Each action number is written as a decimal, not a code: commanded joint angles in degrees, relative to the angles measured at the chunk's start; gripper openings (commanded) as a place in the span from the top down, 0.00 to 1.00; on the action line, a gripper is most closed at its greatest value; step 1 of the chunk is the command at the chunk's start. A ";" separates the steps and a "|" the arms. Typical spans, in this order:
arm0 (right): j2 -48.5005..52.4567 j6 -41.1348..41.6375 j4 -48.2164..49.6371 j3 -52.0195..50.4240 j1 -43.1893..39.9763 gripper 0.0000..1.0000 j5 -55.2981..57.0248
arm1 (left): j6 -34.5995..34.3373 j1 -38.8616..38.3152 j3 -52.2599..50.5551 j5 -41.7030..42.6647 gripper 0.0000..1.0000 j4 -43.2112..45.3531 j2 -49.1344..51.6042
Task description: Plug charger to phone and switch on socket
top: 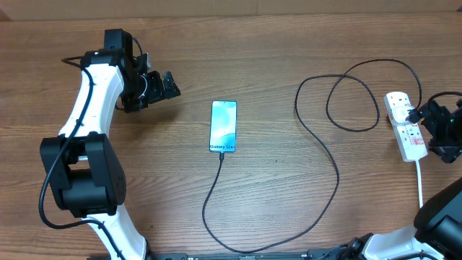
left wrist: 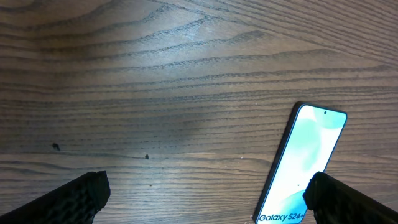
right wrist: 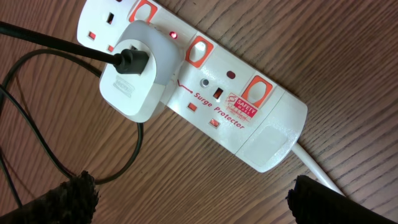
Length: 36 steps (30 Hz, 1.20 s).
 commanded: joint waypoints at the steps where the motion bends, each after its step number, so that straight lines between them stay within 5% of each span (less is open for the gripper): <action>1: -0.72 0.33 0.13 1.18 0.26 0.00 -0.48 | -0.79 -0.07 0.28 -0.59 0.00 0.00 -1.49; 20: -0.72 0.33 0.13 1.18 0.26 0.00 -0.48 | -0.79 -1.81 0.28 -0.74 0.00 -0.02 -3.69; 36: -0.72 0.33 0.13 1.18 0.26 0.00 -0.46 | -0.79 -2.75 0.28 -0.79 0.00 -0.02 -23.69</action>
